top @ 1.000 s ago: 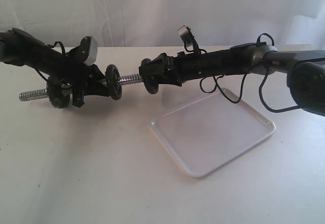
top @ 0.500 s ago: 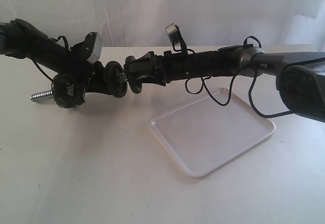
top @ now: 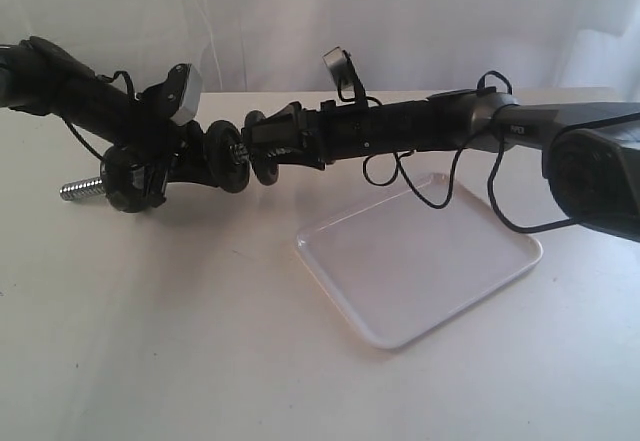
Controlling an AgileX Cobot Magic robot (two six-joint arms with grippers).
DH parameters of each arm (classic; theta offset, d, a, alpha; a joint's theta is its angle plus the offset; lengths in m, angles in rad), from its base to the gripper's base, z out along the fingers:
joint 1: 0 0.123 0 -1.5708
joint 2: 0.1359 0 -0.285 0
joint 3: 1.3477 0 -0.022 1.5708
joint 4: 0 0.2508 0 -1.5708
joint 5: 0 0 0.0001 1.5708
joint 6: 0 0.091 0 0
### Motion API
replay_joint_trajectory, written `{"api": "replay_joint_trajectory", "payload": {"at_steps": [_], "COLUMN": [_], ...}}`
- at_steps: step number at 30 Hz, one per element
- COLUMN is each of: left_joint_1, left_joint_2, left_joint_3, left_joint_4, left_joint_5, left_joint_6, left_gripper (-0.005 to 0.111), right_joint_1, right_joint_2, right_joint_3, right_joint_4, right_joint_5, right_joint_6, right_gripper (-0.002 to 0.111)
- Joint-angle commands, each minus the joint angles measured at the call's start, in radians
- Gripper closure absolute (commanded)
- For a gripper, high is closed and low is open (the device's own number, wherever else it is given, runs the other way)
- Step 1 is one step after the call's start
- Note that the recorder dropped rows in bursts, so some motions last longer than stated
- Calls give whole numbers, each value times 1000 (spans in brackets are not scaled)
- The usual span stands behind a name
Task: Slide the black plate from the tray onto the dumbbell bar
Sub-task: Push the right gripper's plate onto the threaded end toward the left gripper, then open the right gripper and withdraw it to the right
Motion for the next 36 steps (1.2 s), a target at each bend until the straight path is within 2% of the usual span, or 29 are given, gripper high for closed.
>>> {"api": "replay_joint_trajectory", "payload": {"at_steps": [1,5,8,11,18,24,36], "left_joint_1": [-9,-9,-9,-9,-9,-9,-9], "left_joint_2": [-60,-60,-60,-60,-60,-60,-60], "left_joint_3": [-19,-19,-19,-19,-19,-19,-19], "left_joint_4": [-477,-479,-479,-479,-479,-482,-488], "left_joint_5": [89,89,89,89,84,81,82], "left_joint_6": [22,22,22,21,21,21,21], "left_gripper": [107,107,107,107,107,107,107], "right_joint_1": [3,3,1,1,-33,-41,-56], "right_joint_2": [-24,-24,-24,-24,-28,-42,-64], "right_joint_3": [-14,-14,-14,-14,-14,-14,-14], "right_joint_4": [72,72,72,72,56,-7,-68], "right_joint_5": [6,6,6,6,6,6,6], "right_joint_6": [-7,-12,-29,-32,-30,-10,-10], "right_gripper": [89,65,41,24,20,3,3]}}
